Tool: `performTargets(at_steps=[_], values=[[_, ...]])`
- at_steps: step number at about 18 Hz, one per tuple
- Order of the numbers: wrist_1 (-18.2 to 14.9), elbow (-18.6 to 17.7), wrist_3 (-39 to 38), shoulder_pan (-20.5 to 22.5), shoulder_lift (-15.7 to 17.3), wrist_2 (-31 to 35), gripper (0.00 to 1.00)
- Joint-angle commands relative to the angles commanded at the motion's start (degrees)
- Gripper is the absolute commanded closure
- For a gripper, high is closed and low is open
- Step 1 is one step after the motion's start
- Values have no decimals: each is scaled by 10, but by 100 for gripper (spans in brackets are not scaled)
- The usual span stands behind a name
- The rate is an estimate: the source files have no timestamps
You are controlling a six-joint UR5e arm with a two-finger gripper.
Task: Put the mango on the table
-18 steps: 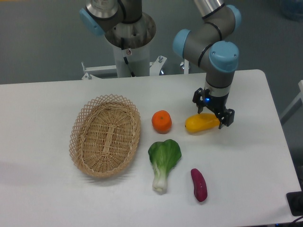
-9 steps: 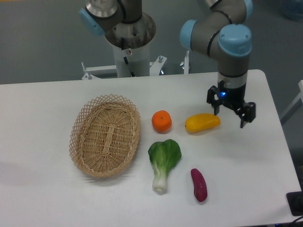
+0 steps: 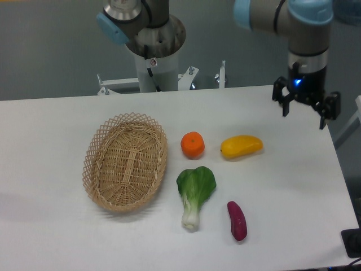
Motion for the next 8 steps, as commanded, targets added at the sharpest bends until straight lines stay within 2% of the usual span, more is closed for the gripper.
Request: performTargets(at_steps=[4,8], values=[[-40,4,76,47,10,-43,0],[-43,1,102,58,14,-49,0]])
